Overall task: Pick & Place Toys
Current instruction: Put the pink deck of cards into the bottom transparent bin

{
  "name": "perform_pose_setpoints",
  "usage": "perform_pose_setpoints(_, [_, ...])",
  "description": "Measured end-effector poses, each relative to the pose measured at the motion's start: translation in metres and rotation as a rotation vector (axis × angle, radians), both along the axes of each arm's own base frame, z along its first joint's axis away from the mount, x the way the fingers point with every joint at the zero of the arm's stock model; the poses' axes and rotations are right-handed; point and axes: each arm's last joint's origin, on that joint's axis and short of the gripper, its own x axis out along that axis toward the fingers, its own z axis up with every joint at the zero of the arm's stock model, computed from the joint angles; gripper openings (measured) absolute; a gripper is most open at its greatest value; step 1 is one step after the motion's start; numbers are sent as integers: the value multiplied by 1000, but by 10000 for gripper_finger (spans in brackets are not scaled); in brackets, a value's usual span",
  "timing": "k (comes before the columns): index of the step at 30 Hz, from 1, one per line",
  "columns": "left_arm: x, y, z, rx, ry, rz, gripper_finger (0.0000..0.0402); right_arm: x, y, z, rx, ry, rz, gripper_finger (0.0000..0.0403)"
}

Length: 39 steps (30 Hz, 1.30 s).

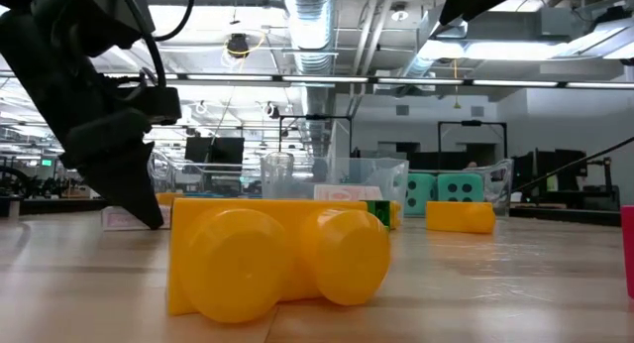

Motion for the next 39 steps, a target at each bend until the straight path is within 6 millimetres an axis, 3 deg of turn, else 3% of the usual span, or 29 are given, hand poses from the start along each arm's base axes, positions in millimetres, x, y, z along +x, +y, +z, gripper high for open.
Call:
perform_pose_setpoints(14, [18, -8, 10, 30, -175, -156, 304, 0, 0, 0, 0, -1, 0, 272])
perform_pose_setpoints(22, [41, -12, 32, 100, -423, -302, 304, 0, 0, 0, 0, -1, 0, 272])
perform_pose_setpoints(29, [77, 18, 71, 372, -494, -309, 304, 0, 0, 0, 0, -3, 0, 272])
perform_pose_setpoints(34, [100, 53, 102, 535, -449, -298, 305, 0, 0, 0, -3, -2, 1, 272])
perform_pose_setpoints(39, [112, 90, 122, 584, -428, -303, 305, 0, 0, 0, -4, 2, 1, 272])
